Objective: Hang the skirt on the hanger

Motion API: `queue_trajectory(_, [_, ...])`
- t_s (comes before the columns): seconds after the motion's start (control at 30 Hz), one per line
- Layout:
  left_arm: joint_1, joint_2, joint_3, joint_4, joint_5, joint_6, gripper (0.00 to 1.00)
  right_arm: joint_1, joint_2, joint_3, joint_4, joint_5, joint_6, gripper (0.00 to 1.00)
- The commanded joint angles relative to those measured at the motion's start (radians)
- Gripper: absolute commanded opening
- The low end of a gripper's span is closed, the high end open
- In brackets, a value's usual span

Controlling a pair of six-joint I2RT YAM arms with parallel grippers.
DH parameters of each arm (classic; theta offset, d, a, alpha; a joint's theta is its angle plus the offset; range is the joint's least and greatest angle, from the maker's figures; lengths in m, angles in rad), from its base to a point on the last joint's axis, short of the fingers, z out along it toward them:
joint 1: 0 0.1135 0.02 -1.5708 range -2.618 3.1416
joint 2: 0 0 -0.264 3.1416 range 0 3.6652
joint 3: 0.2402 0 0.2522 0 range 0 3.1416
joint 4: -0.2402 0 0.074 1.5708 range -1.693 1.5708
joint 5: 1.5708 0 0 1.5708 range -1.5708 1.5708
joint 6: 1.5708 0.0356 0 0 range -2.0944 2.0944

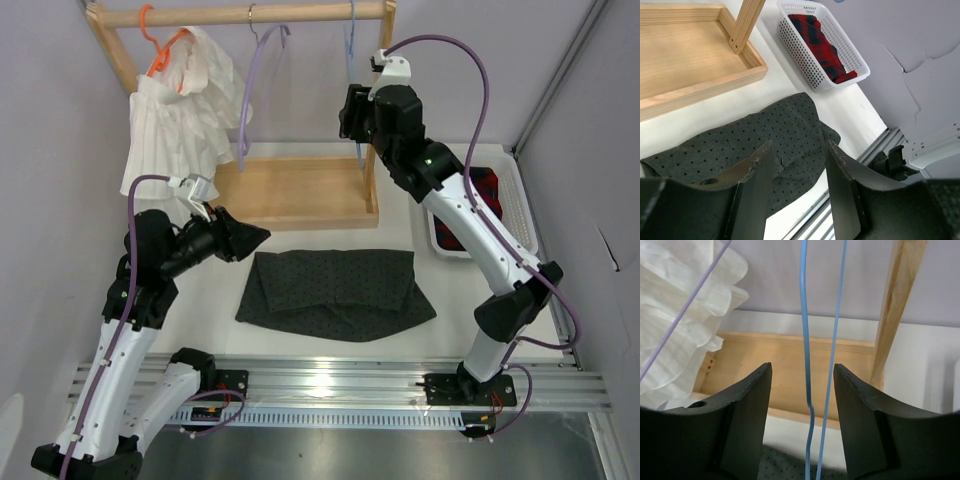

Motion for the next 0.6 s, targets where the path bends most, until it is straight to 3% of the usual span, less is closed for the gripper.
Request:
queue_trajectory(0.0, [-0.008, -0.003, 0.03, 0.006, -0.008, 0.02, 0.5, 0.009, 0.038, 0.077, 0.024, 0.076, -0.078, 0.56])
queue_trajectory(0.37, [-0.008, 0.005, 0.017, 0.0, -0.011, 0.03, 0.5, -0.004, 0.112, 0.165, 0.031, 0.058, -0.094, 0.48])
queue_trajectory(0.57, [-0.008, 0.014, 0.029, -0.002, -0.011, 0.03, 0.5, -0.01, 0.116, 0.162, 0.06, 0.067, -0.114, 0.22])
